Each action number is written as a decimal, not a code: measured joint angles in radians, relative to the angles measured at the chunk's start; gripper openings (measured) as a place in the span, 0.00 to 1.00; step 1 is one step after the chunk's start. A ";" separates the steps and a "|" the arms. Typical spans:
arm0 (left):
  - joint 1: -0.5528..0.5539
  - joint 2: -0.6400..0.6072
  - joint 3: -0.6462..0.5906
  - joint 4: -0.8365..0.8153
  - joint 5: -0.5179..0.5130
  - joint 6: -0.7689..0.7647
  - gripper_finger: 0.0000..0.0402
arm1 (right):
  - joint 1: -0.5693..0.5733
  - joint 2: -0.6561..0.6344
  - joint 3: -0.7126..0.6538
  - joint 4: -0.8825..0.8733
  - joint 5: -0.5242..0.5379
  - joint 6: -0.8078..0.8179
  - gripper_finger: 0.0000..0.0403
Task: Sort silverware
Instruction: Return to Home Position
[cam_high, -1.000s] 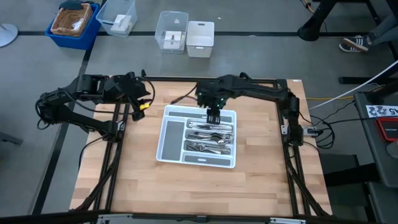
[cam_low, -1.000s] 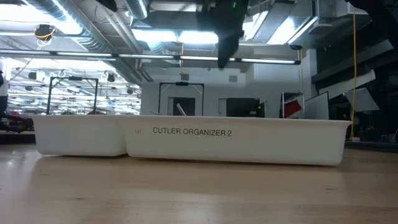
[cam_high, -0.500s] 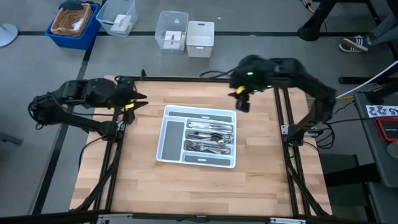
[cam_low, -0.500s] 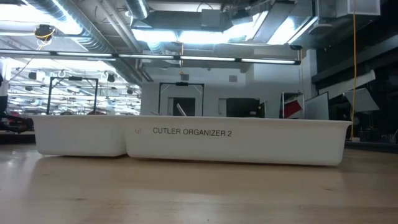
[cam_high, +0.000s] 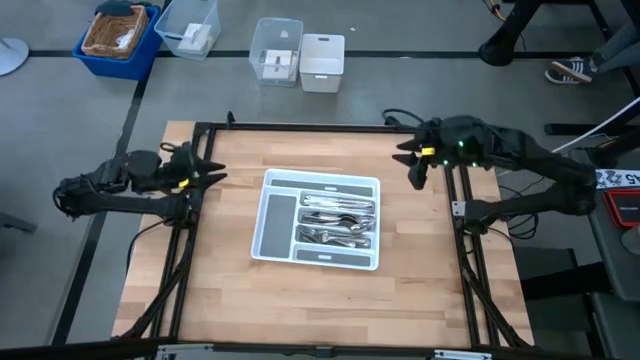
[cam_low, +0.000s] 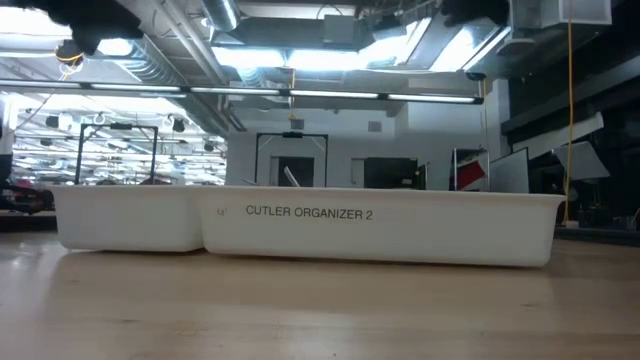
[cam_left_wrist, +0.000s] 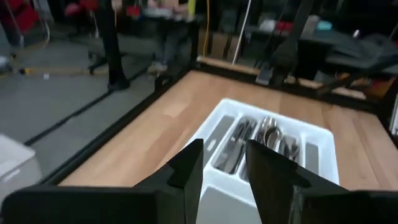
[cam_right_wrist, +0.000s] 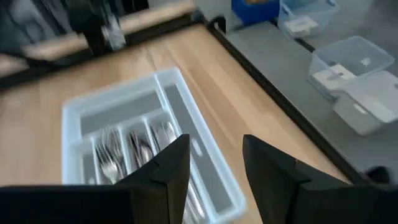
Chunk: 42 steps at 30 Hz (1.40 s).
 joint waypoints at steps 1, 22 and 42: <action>0.000 -0.038 -0.035 0.026 0.000 0.010 0.28 | 0.000 -0.035 -0.062 0.063 0.000 0.024 0.38; 0.000 -0.253 -0.279 0.277 0.050 0.119 0.28 | 0.001 -0.484 -0.968 1.006 -0.041 0.149 0.38; 0.000 -0.253 -0.404 0.445 0.291 0.091 0.28 | 0.001 -0.525 -1.229 1.235 -0.193 0.201 0.38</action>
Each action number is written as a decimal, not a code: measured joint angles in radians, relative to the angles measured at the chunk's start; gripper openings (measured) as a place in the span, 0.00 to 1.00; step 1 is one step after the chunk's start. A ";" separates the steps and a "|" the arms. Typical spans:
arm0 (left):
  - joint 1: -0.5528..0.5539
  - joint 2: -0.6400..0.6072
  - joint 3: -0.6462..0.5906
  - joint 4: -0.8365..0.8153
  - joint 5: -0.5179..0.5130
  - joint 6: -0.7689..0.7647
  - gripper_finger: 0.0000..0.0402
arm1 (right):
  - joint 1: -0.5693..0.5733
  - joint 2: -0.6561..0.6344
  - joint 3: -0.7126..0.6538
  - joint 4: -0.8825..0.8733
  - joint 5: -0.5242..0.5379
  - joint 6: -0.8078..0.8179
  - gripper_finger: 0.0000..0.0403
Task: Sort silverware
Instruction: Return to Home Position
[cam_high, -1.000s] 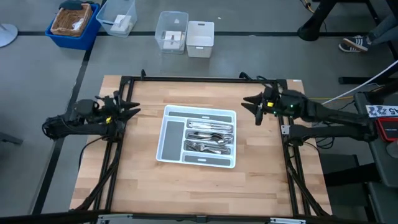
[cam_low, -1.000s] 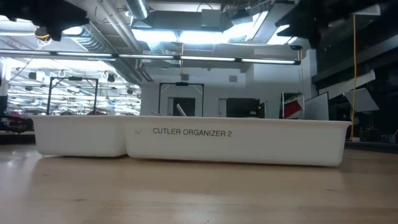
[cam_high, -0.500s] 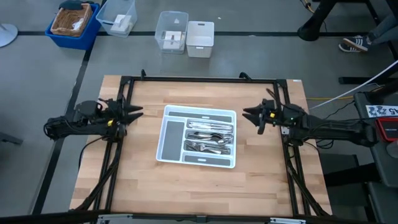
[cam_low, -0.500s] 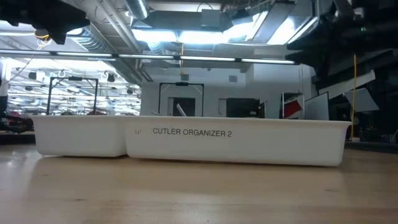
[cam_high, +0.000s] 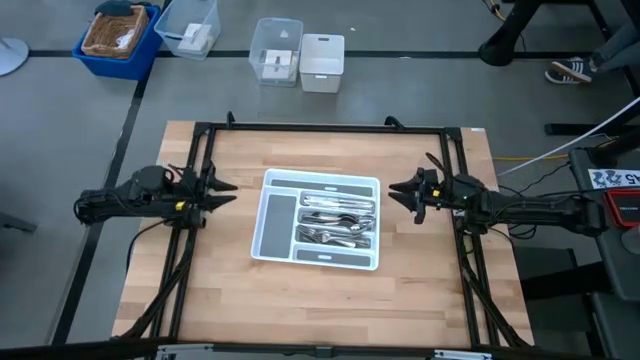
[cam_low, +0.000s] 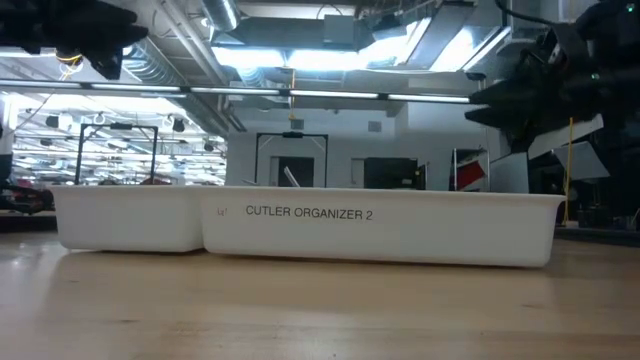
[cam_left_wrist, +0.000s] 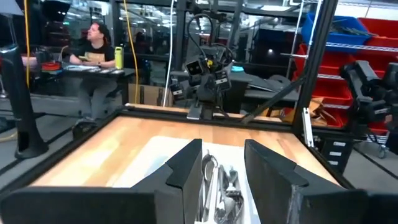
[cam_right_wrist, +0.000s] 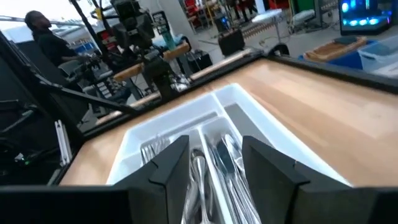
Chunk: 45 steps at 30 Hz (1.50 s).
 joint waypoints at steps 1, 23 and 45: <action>0.000 0.000 -0.019 0.020 0.000 -0.003 0.28 | 0.000 0.000 -0.009 -0.001 0.000 0.004 0.38; 0.000 0.004 -0.288 0.279 -0.004 -0.099 0.28 | -0.001 -0.255 -0.029 -0.281 -0.068 -0.001 0.38; 0.001 0.004 -0.288 0.278 -0.011 -0.076 0.28 | -0.001 -0.493 -0.021 -0.526 0.056 -0.032 0.38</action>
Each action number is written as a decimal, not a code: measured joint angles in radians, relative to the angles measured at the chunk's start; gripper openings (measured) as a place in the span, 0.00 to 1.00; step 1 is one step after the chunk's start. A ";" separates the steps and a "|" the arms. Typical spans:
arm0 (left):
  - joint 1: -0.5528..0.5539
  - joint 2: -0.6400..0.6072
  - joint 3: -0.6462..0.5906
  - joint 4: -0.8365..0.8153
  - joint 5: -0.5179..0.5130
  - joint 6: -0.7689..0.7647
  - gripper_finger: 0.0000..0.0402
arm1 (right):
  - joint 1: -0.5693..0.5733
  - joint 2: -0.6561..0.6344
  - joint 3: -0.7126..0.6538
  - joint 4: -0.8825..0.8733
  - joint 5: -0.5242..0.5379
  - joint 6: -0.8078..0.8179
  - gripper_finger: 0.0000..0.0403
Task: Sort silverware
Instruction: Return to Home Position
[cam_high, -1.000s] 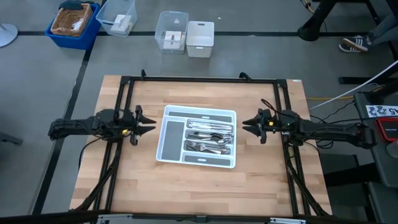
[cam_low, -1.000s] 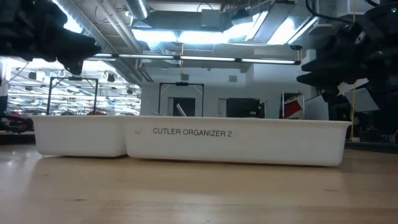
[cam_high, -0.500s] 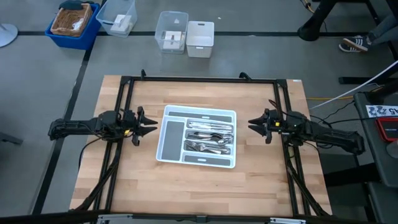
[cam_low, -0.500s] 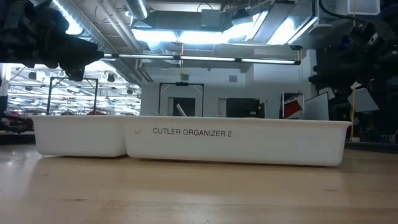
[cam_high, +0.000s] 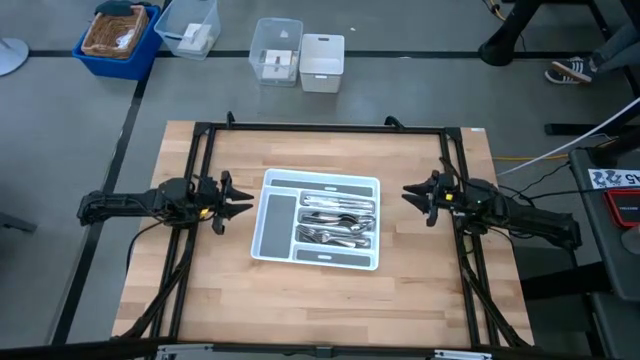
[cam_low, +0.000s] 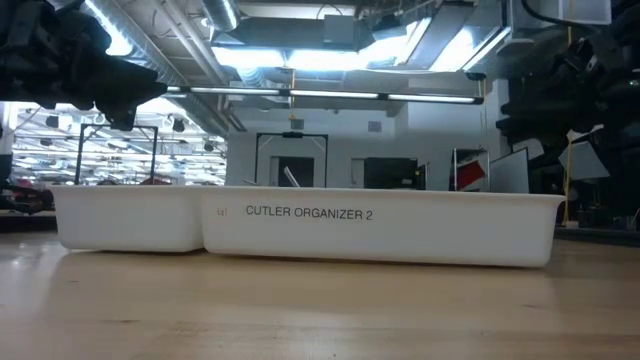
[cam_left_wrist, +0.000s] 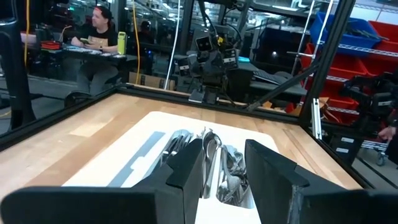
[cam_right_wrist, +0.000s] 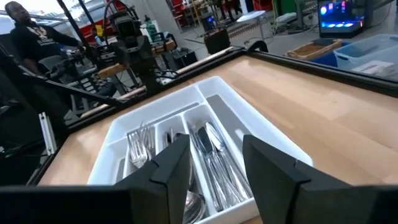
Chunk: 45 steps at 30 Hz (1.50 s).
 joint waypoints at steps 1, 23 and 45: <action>0.000 0.000 0.000 0.000 0.000 0.000 0.28 | 0.000 0.000 0.000 0.000 0.000 0.000 0.38; 0.000 0.000 0.000 -0.001 0.000 0.000 0.28 | 0.000 0.000 -0.003 -0.003 -0.020 0.000 0.38; 0.000 0.000 0.000 -0.001 0.000 0.000 0.28 | 0.000 0.000 -0.004 -0.004 -0.020 0.000 0.38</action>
